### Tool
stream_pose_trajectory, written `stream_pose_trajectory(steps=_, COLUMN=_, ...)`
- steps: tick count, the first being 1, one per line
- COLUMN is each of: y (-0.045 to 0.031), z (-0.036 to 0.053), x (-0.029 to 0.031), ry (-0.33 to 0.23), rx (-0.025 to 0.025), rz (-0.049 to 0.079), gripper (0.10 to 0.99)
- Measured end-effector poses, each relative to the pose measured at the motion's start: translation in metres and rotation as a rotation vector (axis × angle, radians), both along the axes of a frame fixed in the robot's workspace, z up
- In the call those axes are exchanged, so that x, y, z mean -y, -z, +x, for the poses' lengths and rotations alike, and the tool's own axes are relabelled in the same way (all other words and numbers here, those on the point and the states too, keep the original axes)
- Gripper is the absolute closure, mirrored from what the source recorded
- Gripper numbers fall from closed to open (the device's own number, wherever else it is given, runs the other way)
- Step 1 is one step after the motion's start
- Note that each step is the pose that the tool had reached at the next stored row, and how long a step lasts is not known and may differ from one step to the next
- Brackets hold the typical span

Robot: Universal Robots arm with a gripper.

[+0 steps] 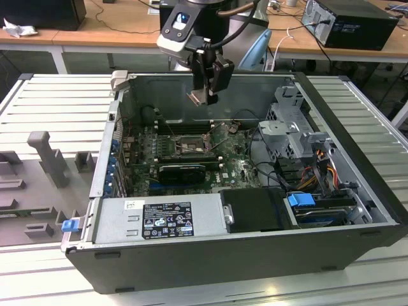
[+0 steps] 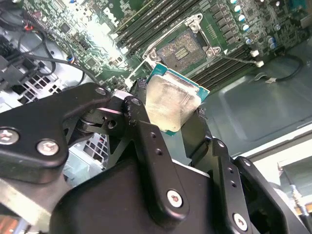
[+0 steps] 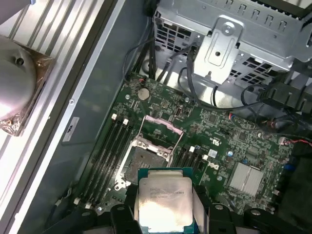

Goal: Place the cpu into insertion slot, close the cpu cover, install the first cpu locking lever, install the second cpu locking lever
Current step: 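Place the cpu into insertion slot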

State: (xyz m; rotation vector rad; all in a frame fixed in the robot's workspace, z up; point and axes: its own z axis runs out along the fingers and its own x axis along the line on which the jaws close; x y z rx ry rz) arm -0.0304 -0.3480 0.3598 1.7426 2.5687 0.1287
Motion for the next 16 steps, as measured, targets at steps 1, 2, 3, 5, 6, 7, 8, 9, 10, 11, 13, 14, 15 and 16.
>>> stream_pose_trajectory(steps=1, y=0.0002, z=0.0, x=0.0, ry=0.017, rx=0.0, rz=0.0, gripper=0.557)
stream_pose_trajectory(steps=2, y=0.0003, z=0.0, x=0.0, ry=0.032, rx=0.0, rz=0.0, gripper=0.557)
stream_pose_trajectory(steps=3, y=0.0004, z=0.0, x=0.0, ry=0.044, rx=0.0, rz=0.0, gripper=0.557)
stream_pose_trajectory(steps=5, y=0.0006, z=0.0, x=0.0, ry=0.075, rx=0.0, rz=0.0, gripper=0.557)
stream_pose_trajectory(steps=6, y=0.0007, z=0.0, x=0.0, ry=0.086, rx=0.0, rz=0.0, gripper=0.557)
stream_pose_trajectory(steps=7, y=0.0008, z=0.0, x=0.0, ry=0.103, rx=0.0, rz=0.0, gripper=0.557)
stream_pose_trajectory(steps=8, y=0.001, z=0.0, x=0.0, ry=0.124, rx=0.0, rz=0.0, gripper=0.557)
stream_pose_trajectory(steps=9, y=0.0011, z=0.0, x=0.0, ry=0.137, rx=0.0, rz=0.0, gripper=0.557)
stream_pose_trajectory(steps=10, y=0.0012, z=0.0, x=0.0, ry=0.148, rx=0.0, rz=0.0, gripper=0.557)
stream_pose_trajectory(steps=11, y=0.0013, z=0.0, x=0.0, ry=0.166, rx=0.0, rz=0.0, gripper=0.557)
stream_pose_trajectory(steps=13, y=0.0015, z=0.0, x=0.0, ry=0.199, rx=0.0, rz=0.0, gripper=0.557)
stream_pose_trajectory(steps=14, y=0.0016, z=0.0, x=0.0, ry=0.214, rx=-0.0001, rz=0.0, gripper=0.557)
stream_pose_trajectory(steps=15, y=0.0017, z=0.0, x=0.0, ry=0.242, rx=0.0, rz=0.0, gripper=0.557)
stream_pose_trajectory(steps=16, y=0.0019, z=0.0, x=0.0, ry=0.281, rx=0.0, rz=0.0, gripper=0.557)
